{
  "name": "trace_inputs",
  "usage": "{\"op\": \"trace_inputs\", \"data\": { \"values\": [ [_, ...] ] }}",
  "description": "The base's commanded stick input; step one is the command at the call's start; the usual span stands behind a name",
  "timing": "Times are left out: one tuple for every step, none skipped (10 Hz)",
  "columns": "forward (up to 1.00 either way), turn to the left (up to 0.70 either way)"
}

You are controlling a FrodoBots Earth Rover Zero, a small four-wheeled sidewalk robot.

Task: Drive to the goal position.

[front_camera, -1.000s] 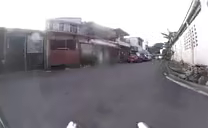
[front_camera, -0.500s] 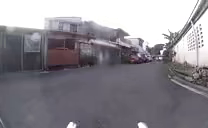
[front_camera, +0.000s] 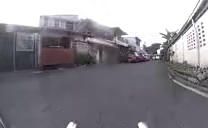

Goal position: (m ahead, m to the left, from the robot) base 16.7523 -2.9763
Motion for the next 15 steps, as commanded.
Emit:
{"op": "trace_inputs", "data": {
  "values": [
    [0.7,0.0],
    [0.7,0.0],
    [0.7,0.0],
    [0.7,0.0],
    [0.7,0.0],
    [0.7,-0.05],
    [0.7,-0.18],
    [0.7,-0.34],
    [0.7,-0.35],
    [0.7,-0.35],
    [0.7,-0.35],
    [0.7,-0.35],
    [0.7,-0.35],
    [0.7,-0.35],
    [0.7,-0.35]
  ]
}}
